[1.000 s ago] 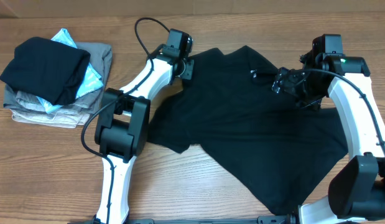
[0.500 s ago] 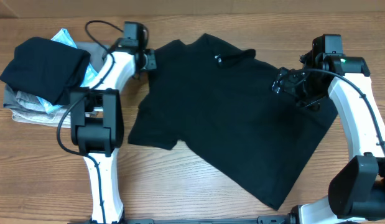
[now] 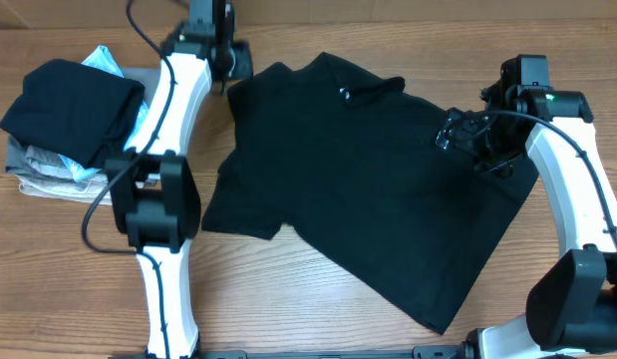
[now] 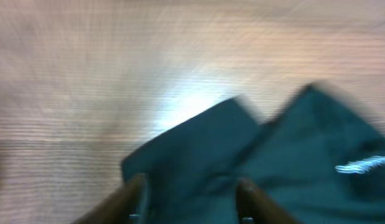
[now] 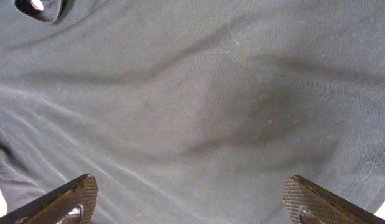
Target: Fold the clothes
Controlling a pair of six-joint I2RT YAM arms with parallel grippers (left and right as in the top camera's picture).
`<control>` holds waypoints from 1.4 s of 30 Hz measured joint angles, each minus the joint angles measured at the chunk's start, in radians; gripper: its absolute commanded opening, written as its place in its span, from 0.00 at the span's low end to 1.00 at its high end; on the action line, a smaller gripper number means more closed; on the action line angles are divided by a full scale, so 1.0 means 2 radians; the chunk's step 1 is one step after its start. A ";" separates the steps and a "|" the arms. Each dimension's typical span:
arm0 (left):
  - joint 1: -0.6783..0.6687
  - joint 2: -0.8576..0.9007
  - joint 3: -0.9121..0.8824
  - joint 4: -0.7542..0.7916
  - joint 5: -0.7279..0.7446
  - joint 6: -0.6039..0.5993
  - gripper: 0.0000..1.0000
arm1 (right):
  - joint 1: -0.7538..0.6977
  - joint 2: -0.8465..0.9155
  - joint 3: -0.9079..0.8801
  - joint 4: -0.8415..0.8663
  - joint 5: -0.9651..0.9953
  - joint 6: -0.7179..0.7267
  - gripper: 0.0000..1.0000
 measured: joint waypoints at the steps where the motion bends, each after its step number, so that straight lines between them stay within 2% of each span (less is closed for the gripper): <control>1: -0.003 -0.013 0.008 -0.007 0.000 -0.004 0.73 | 0.000 0.000 0.000 0.000 0.000 0.000 1.00; 5: -0.013 -0.094 0.032 -0.017 0.002 -0.017 1.00 | 0.000 0.000 0.000 0.000 0.000 0.000 1.00; 10: -0.010 -0.167 0.047 -0.029 -0.002 -0.020 1.00 | 0.000 0.000 0.000 0.000 0.000 0.000 1.00; 14: -0.010 -0.174 0.048 -0.033 -0.006 -0.020 1.00 | 0.000 0.000 0.000 0.017 0.000 0.001 1.00; 17: -0.010 -0.168 0.043 -0.038 -0.007 -0.020 1.00 | 0.000 0.000 0.000 0.061 -0.006 0.000 1.00; 21: -0.010 -0.162 0.040 -0.040 -0.008 -0.020 1.00 | 0.001 0.000 0.000 0.097 -0.055 -0.011 0.85; 24: -0.010 -0.162 0.040 -0.040 -0.008 -0.020 1.00 | 0.010 0.001 0.000 0.129 -0.093 -0.017 0.83; 28: -0.010 -0.162 0.040 -0.040 -0.008 -0.020 1.00 | 0.043 0.011 0.000 0.197 -0.117 -0.005 0.79; 33: -0.010 -0.162 0.040 -0.040 -0.009 -0.020 1.00 | 0.097 0.052 0.001 0.324 -0.129 0.049 0.77; 37: -0.010 -0.162 0.040 -0.040 -0.010 -0.020 1.00 | 0.137 0.098 0.002 0.432 -0.102 0.077 0.77; 42: -0.010 -0.162 0.040 -0.040 -0.010 -0.020 1.00 | 0.179 0.156 0.002 0.496 -0.046 0.089 0.73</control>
